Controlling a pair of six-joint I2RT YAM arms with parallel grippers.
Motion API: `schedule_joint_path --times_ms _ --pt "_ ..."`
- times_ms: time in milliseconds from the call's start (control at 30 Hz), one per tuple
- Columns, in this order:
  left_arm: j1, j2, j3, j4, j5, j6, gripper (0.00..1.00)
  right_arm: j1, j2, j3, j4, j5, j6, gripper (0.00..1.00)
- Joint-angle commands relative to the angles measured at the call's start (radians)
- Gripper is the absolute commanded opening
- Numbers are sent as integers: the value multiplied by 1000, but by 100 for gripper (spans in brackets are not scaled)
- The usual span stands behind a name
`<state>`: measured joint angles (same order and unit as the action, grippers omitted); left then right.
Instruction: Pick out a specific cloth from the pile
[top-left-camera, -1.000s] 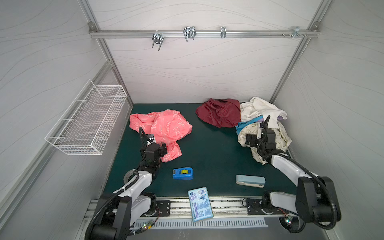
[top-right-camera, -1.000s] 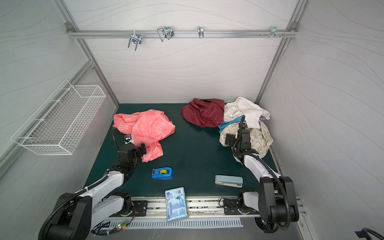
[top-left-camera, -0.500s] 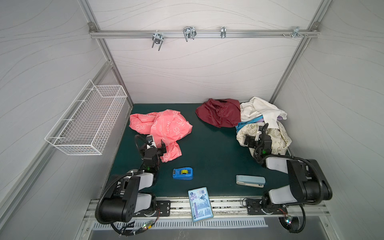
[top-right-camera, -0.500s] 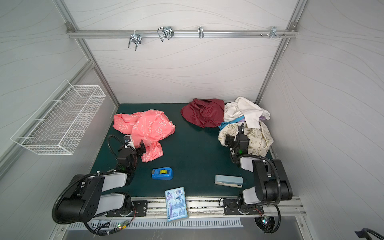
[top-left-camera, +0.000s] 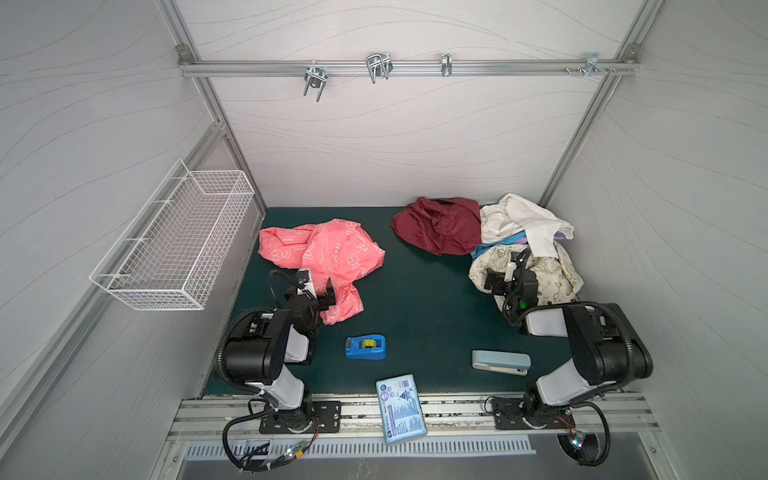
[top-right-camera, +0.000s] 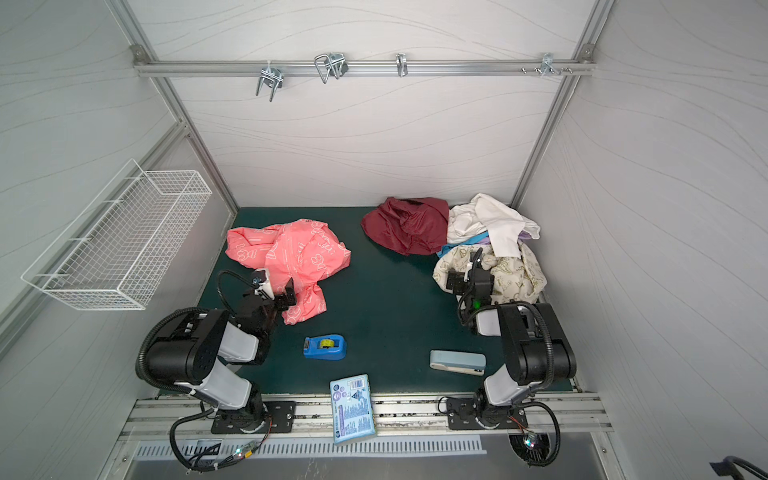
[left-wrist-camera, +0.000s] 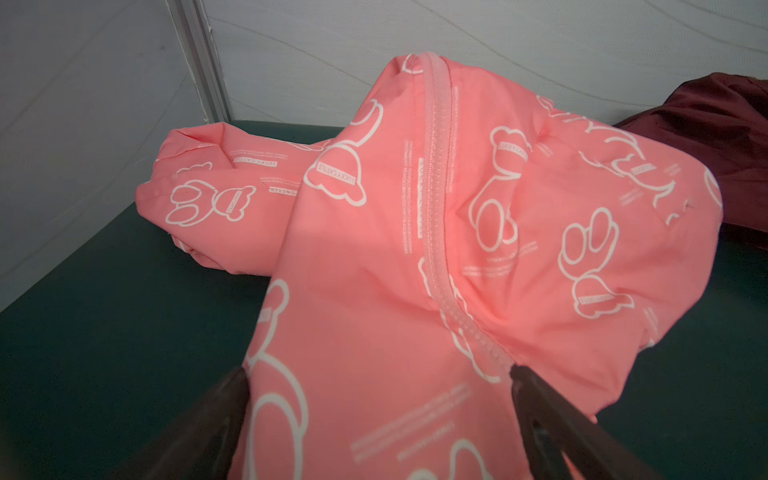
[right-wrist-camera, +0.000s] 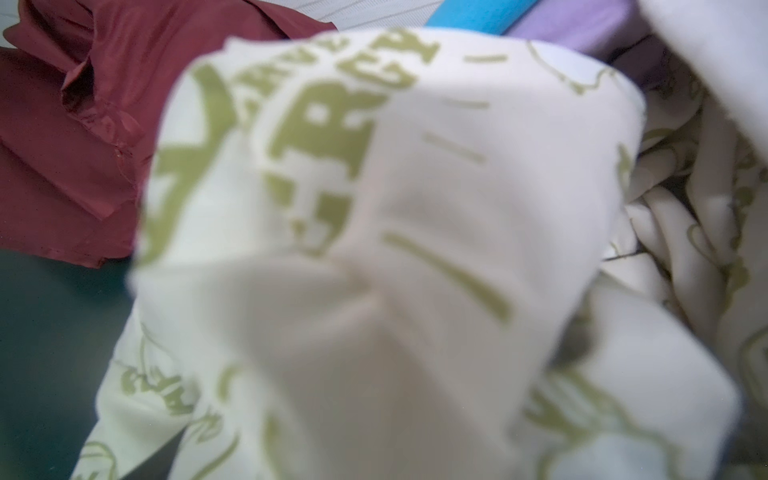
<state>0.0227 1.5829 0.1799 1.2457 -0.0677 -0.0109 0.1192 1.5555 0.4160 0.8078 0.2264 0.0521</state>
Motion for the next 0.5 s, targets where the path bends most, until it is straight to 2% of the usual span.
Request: schedule_joint_path --times_ms 0,133,467 --pt "22 -33 118 -160 40 -22 99 3 12 16 1 -10 -20 99" --pt "55 -31 232 -389 76 -52 98 3 14 17 4 -10 -19 99" --pt "54 -32 236 -394 90 -40 99 2 12 15 4 -10 -20 99"
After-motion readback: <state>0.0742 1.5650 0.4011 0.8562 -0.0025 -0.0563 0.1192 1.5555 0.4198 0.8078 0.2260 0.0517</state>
